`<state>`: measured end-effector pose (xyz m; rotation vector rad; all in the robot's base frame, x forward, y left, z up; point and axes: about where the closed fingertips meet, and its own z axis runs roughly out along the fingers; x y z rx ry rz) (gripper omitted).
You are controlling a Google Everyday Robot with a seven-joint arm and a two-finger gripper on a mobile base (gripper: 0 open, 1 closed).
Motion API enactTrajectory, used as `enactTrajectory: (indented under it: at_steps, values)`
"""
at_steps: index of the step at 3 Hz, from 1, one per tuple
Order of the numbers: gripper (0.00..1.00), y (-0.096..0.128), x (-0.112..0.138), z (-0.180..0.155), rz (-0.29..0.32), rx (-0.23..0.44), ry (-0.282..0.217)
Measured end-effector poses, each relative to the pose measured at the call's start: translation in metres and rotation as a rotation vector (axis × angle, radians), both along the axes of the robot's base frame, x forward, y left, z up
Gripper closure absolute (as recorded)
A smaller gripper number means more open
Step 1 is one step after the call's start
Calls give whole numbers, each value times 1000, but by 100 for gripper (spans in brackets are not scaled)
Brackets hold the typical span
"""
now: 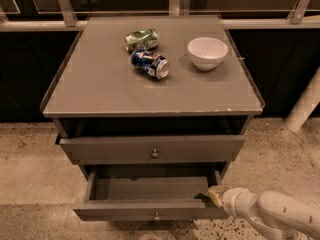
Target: Open middle drawer
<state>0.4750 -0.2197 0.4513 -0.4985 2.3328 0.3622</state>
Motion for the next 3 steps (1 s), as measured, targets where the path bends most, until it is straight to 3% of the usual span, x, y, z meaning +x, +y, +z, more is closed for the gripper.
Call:
enactTrajectory:
  at_steps: [1, 3]
  values:
    - [100, 0, 2, 2, -6, 2, -5]
    - [63, 0, 2, 2, -6, 2, -5]
